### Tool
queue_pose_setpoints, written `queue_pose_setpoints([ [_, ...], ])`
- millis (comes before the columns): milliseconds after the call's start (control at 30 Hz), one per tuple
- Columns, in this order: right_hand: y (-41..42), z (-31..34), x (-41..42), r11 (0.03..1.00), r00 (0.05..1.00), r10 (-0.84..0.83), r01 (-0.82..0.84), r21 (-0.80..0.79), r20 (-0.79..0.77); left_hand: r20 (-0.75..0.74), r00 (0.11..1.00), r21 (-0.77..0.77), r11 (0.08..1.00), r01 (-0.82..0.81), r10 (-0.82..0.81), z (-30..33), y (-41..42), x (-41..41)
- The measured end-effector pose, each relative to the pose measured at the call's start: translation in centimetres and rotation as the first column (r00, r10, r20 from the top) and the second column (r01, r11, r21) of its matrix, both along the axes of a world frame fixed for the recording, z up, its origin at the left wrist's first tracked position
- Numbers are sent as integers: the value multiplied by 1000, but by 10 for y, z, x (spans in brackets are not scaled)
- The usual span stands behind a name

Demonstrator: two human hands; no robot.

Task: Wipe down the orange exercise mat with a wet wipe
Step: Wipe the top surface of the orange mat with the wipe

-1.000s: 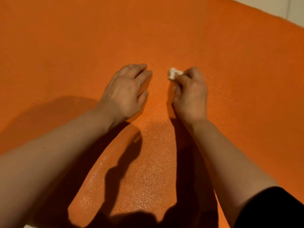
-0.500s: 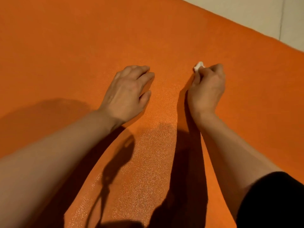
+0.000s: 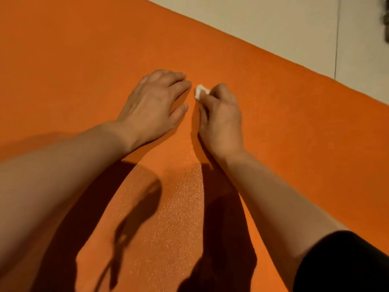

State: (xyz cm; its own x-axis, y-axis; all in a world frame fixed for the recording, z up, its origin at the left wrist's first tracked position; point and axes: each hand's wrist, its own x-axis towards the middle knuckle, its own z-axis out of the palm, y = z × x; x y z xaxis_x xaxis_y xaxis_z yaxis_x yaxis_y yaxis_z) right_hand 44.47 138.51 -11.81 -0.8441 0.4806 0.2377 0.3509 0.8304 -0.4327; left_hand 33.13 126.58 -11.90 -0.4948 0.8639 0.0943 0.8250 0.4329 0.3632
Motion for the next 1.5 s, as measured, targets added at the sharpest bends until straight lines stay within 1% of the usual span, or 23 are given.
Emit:
queue_pose_setpoints([
  [33,6,0,1,997,997,76,-76,17,15,-5,1000,2,1000,-2,2,0,6,-5],
  [100,31,0,0,995,997,68,-70,76,30,-10,1000,-11,1000,-12,12,-2,18,-16],
  [233,51,-2,-20,949,950,-311,311,54,1,-69,997,-78,996,-46,41,-8,30,-17],
  [267,42,-3,-29,938,939,-344,344,34,2,-78,996,-79,995,-53,46,-9,31,-15],
  [300,32,-3,-37,952,952,-305,305,21,-13,-81,995,-80,995,-56,50,-10,31,-15],
  [367,23,-4,-41,997,997,-71,72,31,-37,-99,994,-90,994,-64,55,-11,29,-16],
  [433,42,-4,-34,990,993,110,-112,90,29,-99,994,-92,994,-61,52,-11,29,-18],
  [467,58,-3,-31,985,993,105,-112,134,58,-83,995,-85,995,-56,49,-11,31,-18],
  [533,87,-1,-30,983,995,-90,83,164,36,-63,997,-73,996,-46,42,-11,33,-17],
  [600,88,-1,-43,947,951,-308,307,91,-3,-74,996,-73,996,-54,49,-12,33,-19],
  [633,77,-2,-52,942,944,-330,330,64,-7,-78,995,-77,995,-62,56,-12,32,-19],
  [667,64,-2,-59,960,961,-275,275,49,-14,-81,994,-85,994,-74,67,-12,32,-19],
  [733,49,-2,-62,998,1000,-16,16,66,-9,-90,991,-106,989,-104,95,-12,31,-19],
  [800,67,0,-54,982,987,146,-153,111,74,-98,990,-126,985,-114,102,-12,31,-19],
  [833,82,1,-51,977,987,126,-141,158,100,-96,990,-130,985,-115,103,-12,31,-19],
  [900,110,3,-48,978,993,-94,78,193,74,-91,991,-136,984,-113,101,-13,32,-20],
  [967,115,1,-60,941,945,-326,320,112,31,-106,989,-142,983,-117,102,-12,32,-21],
  [1000,106,0,-71,932,934,-357,355,68,25,-107,989,-142,983,-117,103,-12,32,-21],
  [1100,78,0,-94,992,993,-116,116,39,-6,-99,988,-147,981,-129,116,-11,32,-19],
  [1167,91,1,-89,993,997,-1,-9,120,82,-87,990,-149,981,-120,108,-10,33,-20],
  [1233,117,4,-74,981,984,-132,113,158,117,-81,991,-154,981,-114,103,-11,33,-21],
  [1333,124,16,-75,937,918,-350,341,79,188,-82,992,-179,978,-107,94,-11,33,-22],
  [1500,90,22,-116,996,980,-63,74,-55,188,43,993,-118,987,-106,112,1,33,-25],
])
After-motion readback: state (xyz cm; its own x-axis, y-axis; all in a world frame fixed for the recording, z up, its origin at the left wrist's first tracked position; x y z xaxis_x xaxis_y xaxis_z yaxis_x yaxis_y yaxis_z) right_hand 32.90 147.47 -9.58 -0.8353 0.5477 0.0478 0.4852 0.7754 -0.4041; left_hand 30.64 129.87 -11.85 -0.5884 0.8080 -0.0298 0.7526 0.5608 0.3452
